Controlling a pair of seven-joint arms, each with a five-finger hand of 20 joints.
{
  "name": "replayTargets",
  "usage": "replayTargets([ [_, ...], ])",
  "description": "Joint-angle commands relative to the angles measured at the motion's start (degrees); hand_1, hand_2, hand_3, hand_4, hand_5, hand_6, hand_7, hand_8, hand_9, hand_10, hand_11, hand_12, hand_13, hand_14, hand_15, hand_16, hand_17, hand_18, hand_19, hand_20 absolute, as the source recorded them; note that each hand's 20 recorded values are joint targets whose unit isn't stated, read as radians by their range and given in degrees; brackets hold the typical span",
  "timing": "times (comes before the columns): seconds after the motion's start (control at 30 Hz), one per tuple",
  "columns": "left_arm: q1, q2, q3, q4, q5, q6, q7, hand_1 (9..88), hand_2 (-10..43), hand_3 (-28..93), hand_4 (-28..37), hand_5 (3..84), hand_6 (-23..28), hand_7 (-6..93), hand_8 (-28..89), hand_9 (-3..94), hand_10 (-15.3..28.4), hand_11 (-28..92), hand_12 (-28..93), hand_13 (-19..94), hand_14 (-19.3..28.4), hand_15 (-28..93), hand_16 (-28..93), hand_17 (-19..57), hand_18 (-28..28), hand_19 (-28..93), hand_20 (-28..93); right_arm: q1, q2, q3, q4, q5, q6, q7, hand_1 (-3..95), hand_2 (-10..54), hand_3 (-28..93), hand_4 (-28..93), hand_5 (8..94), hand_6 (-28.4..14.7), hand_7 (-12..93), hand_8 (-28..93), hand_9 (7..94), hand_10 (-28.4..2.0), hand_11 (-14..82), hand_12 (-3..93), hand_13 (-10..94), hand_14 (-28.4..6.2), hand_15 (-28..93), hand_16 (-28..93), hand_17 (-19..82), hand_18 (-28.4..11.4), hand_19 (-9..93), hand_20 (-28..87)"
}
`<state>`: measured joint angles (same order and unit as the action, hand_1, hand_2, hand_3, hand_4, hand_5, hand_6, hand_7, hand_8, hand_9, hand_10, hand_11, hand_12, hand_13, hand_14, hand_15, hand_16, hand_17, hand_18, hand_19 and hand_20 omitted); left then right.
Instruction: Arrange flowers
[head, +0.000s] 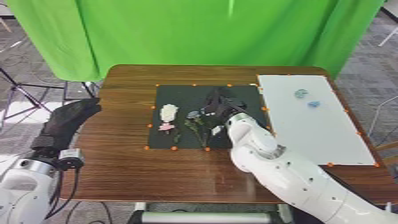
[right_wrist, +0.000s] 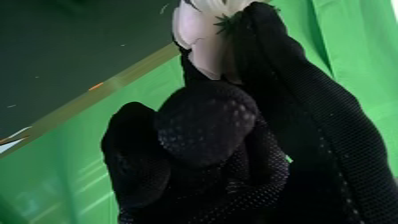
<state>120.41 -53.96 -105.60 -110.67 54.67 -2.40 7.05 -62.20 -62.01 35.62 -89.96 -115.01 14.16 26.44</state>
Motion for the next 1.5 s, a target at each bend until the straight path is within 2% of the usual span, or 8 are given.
replayTargets([
  [0.03, 0.42, -0.06, -0.68, -0.1, 0.0, -0.53, -0.56, 26.6, -3.7, 64, -16.5, 45.7, 3.3, 13.3, -7, 43.7, 13.5, 17, 10, 30, 15.2, 7, 1, 2.6, 8.8, 2, 13, 0.2, 0.68, 0.55, -1.55, 0.69, -1.84, 0.48, 58.5, -9.5, 53, -13, 72.9, -1.4, 19, 6, 77.0, -12.8, 10.9, 23.7, 94, -0.8, 55, 29, 64, -11.5, 93, 52],
  [0.43, 0.18, -0.12, -0.64, -0.1, -0.07, -0.55, -0.88, 26.5, -3.7, 64, -16.8, 45.6, 3.2, 13.3, -7, 43.6, 13.6, 17, 10, 29, 15.2, 7, 1, 2.4, 8.9, 2, 13, 0.13, 1.23, 1.76, -2.83, 1.83, -2.86, 0.05, 54.3, -9.5, 54, -13, 72.1, -1.4, 18, 6, 75.4, -13.2, 14.3, 18.3, 93, -1.1, 55, 29, 64, -11.7, 93, 51],
  [0.67, 0.91, -0.17, -1.07, -0.52, -0.17, -0.2, -0.54, 26.5, -3.6, 64, -16.8, 45.6, 3.3, 13.2, -7, 43.5, 13.5, 17, 10, 29, 15.2, 7, 1, 2.4, 8.9, 2, 13, 2.56, 4.75, 6.12, -3.92, 0.75, -0.27, 0.33, 49.1, -9.5, 59, -14, 70.8, -1.1, 18, 5, 74.6, -13.3, 14.3, 17.6, 93, -1.5, 55, 29, 63, -12.1, 93, 52],
  [0.83, 1.07, -0.36, -0.9, -0.6, -0.04, -0.25, -0.65, 26.5, -3.5, 64, -16.8, 45.6, 3.4, 13.1, -7, 43.5, 13.6, 17, 10, 29, 15.2, 7, 1, 2.4, 8.9, 2, 13, 2.12, 7.61, 14.41, -4.15, -0.09, -9.08, 4.39, 42.7, -9.5, 65, -16, 65.5, 0.5, 17, -8, 68.4, -13.4, 10.6, 17.1, 91, -2.1, 56, 28, 61, -13.0, 93, 53],
  [1.07, 1.94, -0.51, -1.69, -0.89, -0.27, 0.17, -0.81, 26.4, -3.5, 64, -16.9, 45.6, 3.3, 13.2, -7, 43.6, 13.6, 17, 10, 29, 15.2, 7, 1, 2.3, 8.9, 2, 13, -3.83, 9.96, 30.1, -3.92, -1.33, -22.76, 11.49, 38.3, -9.5, 63, -15, 54.1, -1.2, 12, -7, 56.5, -15.8, 7.8, 17.2, 86, -3.9, 57, 27, 56, -14.7, 93, 50],
  [1.27, 1.85, -0.56, -1.86, -1.18, -0.12, 0.37, -2.15, 26.4, -2.3, 63, -17.6, 45.7, 3.3, 13.2, -7, 43.6, 13.7, 17, 10, 29, 15.1, 7, 1, 2.3, 8.9, 2, 13, -7.75, 11.67, 35.9, -0.83, -2.87, -23.45, 14.34, 32.6, -9.5, 61, -15, 48.1, -4.3, 7, -5, 49.4, -18.2, 6.3, 17.1, 82, -6.1, 58, 26, 52, -16.6, 93, 47],
  [1.37, 1.69, -0.6, -1.72, -1.16, -0.17, 0.34, -2.05, 26.2, -1.7, 62, -17.8, 45.7, 3.4, 13.1, -7, 43.5, 13.7, 17, 10, 29, 15.2, 7, 1, 2.3, 8.9, 2, 13, -8.46, 12.58, 36.05, 0.14, -3.13, -24.19, 14.42, 31.7, -9.5, 60, -15, 48.1, -2.6, 7, -5, 49.6, -18.3, 6.5, 17.3, 81, -6.5, 59, 26, 52, -16.7, 93, 47],
  [1.5, 1.23, -0.64, -1.57, -1.23, 0.32, -0.25, -3.3, 26.2, -1.1, 62, -18.0, 45.7, 3.5, 13.0, -7, 43.5, 13.8, 17, 10, 30, 15.2, 7, 1, 2.2, 8.9, 2, 13, -8.49, 13.1, 35.57, 1.81, -4.0, -24.3, 14.28, 31.8, -9.5, 60, -14, 48.7, -1.5, 8, -6, 51.0, -17.9, 6.7, 17.3, 81, -6.7, 59, 25, 53, -17.1, 93, 48],
])
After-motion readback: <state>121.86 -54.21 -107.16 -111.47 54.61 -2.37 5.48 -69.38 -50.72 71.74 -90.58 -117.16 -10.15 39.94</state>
